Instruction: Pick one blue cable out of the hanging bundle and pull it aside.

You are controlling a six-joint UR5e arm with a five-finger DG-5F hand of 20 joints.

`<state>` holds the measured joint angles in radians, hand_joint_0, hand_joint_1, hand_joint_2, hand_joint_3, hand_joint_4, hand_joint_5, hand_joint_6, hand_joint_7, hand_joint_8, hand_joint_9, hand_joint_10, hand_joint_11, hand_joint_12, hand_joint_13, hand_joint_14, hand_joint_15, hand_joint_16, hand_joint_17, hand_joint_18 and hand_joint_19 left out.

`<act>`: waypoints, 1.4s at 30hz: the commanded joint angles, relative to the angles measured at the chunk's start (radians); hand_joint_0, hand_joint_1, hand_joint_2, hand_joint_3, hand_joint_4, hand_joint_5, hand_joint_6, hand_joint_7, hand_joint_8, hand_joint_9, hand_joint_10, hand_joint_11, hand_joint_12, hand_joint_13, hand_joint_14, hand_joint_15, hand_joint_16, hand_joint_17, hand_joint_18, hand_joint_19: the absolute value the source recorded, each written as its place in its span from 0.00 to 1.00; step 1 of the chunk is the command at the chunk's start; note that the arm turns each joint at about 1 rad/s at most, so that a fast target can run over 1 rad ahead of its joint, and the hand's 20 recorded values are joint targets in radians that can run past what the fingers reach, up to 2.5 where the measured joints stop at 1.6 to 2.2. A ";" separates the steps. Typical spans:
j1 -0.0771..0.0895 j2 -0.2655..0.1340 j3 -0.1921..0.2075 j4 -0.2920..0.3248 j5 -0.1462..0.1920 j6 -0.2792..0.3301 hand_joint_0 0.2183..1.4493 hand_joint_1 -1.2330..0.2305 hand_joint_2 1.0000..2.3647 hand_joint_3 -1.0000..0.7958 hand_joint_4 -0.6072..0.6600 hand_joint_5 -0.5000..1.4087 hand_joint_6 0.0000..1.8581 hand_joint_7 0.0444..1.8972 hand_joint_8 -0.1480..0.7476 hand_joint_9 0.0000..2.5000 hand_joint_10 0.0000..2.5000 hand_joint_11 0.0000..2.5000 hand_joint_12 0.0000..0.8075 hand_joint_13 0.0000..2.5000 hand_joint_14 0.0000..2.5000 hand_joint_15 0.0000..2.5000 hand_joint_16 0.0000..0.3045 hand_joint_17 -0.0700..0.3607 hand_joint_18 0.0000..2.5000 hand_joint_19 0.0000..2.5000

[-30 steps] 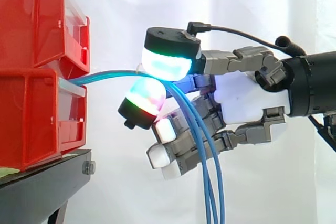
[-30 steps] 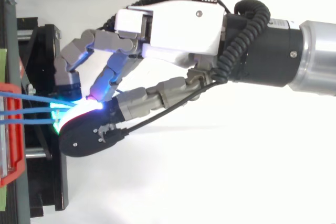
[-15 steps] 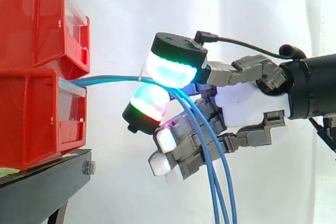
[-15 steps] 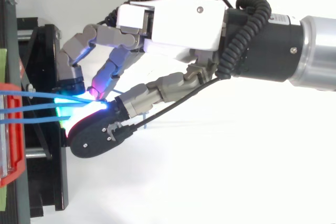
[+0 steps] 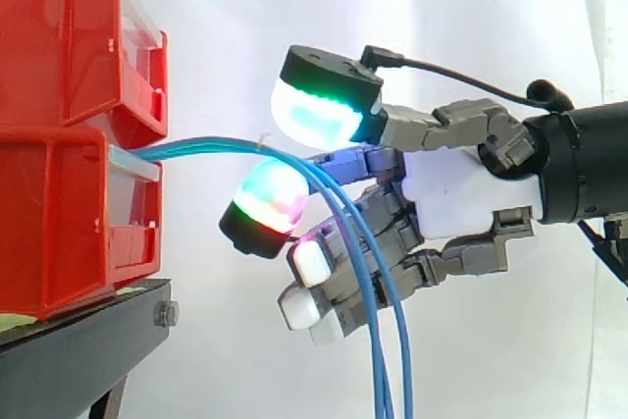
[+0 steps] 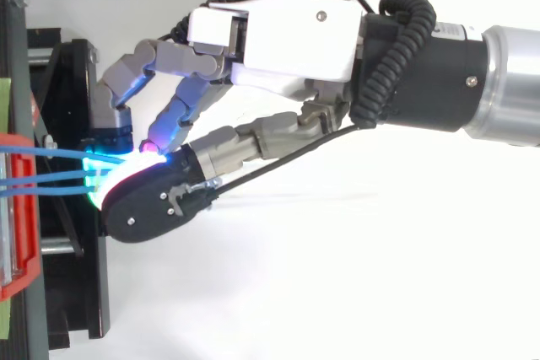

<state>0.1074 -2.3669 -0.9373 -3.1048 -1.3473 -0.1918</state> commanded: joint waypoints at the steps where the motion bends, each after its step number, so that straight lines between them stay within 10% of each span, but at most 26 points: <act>1: 0.000 0.000 0.000 0.000 0.000 0.000 0.29 0.50 0.00 0.31 0.48 0.20 0.49 0.48 0.44 0.41 0.01 0.19 0.32 0.33 0.01 0.18 0.12 0.36 0.24 0.17; 14: -0.002 0.000 0.000 -0.002 -0.001 0.003 0.32 0.31 0.00 0.54 0.46 0.20 0.51 0.46 0.49 0.40 0.01 0.19 0.38 0.34 0.01 0.17 0.16 0.42 0.28 0.15; 30: -0.011 0.020 0.000 -0.031 -0.004 -0.041 0.43 0.23 0.00 0.28 0.34 0.18 0.52 0.55 0.38 0.36 0.01 0.20 0.28 0.31 0.01 0.16 0.12 0.35 0.24 0.14; 42: -0.012 0.023 0.002 -0.044 -0.004 -0.041 0.20 0.40 0.00 0.28 0.49 0.20 0.49 0.42 0.45 0.40 0.01 0.19 0.35 0.33 0.01 0.17 0.15 0.40 0.26 0.16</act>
<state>0.0961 -2.3443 -0.9362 -3.1482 -1.3521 -0.2331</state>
